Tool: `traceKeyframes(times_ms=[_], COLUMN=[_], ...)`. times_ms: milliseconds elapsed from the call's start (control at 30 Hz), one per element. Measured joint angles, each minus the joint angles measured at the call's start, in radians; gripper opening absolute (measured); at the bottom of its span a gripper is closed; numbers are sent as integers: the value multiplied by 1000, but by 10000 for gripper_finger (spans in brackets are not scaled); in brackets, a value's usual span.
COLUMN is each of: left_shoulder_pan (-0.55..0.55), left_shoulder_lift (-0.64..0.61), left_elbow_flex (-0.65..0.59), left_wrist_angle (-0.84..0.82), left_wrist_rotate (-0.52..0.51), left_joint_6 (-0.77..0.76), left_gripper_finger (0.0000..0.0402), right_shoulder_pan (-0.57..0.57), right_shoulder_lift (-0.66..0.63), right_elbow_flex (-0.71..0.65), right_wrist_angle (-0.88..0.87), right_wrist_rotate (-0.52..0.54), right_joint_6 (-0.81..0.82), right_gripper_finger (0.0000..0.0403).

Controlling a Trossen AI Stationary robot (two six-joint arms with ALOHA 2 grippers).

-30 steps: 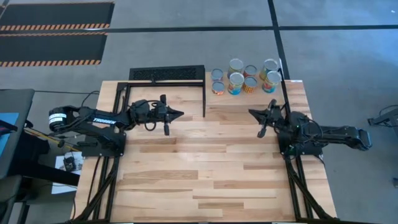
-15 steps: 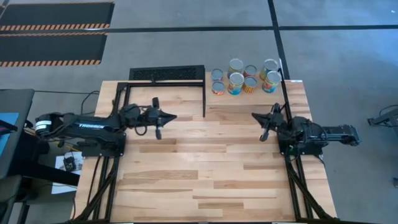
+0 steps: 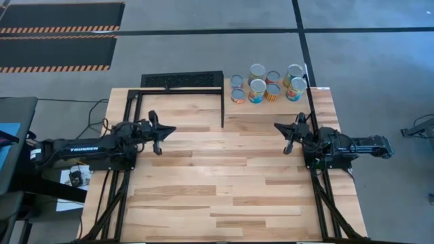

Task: Pick and place cans onto a shelf
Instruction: Return to Home Position

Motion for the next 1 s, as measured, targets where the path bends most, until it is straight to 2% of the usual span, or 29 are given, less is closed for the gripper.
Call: traceKeyframes(times_ms=[300, 400, 467, 600, 867, 1000], left_shoulder_pan=[-1, 0, -3, -1, -39, -58], left_shoulder_lift=[-396, -553, -553, -546, -551, -549], left_elbow_flex=[0, 1, 1, 0, 0, 0], left_wrist_angle=[-492, -628, -589, -635, -638, -638], left_wrist_rotate=[-110, -127, -75, -74, -56, -59], left_joint_6=[2, -10, -4, -2, -4, -5], left_gripper_finger=[0, 0, 0, 0, 0, 0], right_shoulder_pan=[46, 75, 79, 21, -286, -387], right_shoulder_lift=[0, 0, 0, 0, 1, 4], right_elbow_flex=[-1, -1, -1, -1, -1, -1], right_wrist_angle=[0, -6, -13, -32, -77, -68], right_wrist_rotate=[103, 93, 42, -135, -447, -493], right_joint_6=[9, -4, -13, -19, 69, 82], right_gripper_finger=[2, 2, 2, 2, 1, 6])
